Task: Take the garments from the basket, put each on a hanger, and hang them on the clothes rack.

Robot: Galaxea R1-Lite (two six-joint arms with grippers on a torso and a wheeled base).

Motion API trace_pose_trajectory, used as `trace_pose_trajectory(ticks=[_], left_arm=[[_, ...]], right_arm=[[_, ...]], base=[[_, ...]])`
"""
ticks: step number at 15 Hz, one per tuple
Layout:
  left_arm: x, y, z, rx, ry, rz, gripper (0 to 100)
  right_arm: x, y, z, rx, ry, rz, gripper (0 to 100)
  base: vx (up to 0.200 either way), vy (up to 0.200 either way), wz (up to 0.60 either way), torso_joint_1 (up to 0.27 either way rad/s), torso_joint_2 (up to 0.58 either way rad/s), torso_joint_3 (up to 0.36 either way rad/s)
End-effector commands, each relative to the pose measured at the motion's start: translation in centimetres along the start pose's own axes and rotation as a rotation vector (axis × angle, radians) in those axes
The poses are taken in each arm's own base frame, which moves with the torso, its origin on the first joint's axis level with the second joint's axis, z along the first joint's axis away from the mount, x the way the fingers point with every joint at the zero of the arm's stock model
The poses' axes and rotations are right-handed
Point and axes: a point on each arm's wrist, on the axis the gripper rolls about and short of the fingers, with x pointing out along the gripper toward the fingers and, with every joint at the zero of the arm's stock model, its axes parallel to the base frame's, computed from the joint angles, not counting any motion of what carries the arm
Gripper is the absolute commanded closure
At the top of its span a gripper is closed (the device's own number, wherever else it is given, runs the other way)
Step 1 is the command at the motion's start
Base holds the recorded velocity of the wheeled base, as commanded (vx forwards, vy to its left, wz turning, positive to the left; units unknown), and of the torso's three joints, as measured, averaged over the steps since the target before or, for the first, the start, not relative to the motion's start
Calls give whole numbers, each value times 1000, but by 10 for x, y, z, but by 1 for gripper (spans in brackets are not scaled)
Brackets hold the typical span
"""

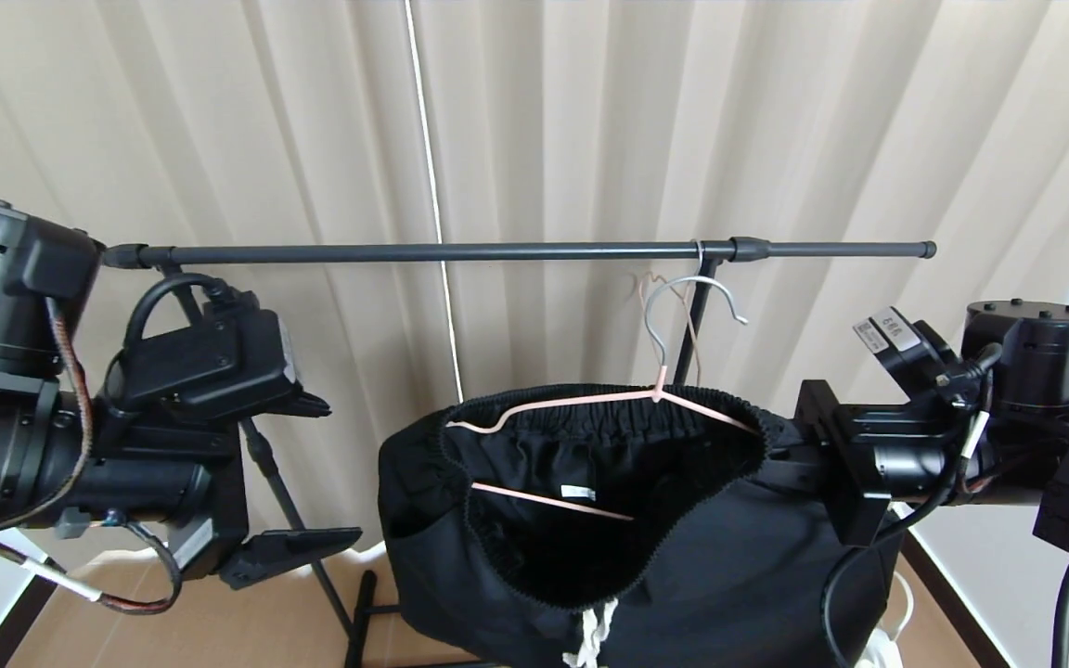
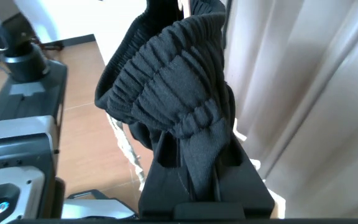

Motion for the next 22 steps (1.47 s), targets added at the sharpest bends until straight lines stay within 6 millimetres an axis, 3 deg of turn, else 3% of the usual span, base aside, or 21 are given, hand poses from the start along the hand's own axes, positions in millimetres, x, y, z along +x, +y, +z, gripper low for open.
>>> trace_pose_trajectory(ticks=[1, 4, 12, 17, 22], left_arm=[[33, 4, -1, 16, 51, -24, 0], [55, 4, 8, 56, 45, 8, 0], [64, 12, 40, 70, -65, -19, 0], [64, 15, 49, 79, -186, -118, 0], [84, 1, 56, 88, -193, -217, 0]], right_arm=[[-1, 3, 0, -1, -3, 16, 100], [-3, 5, -2, 3, -12, 65, 100], [-4, 9, -5, -40, -39, 89, 100], [-4, 9, -6, -40, -39, 89, 100], [-3, 7, -5, -38, -39, 89, 100]], base=[[0, 0, 0, 0, 0, 0], [0, 0, 0, 0, 0, 0], [0, 0, 0, 0, 0, 0], [0, 0, 0, 0, 0, 0], [0, 0, 0, 0, 0, 0]])
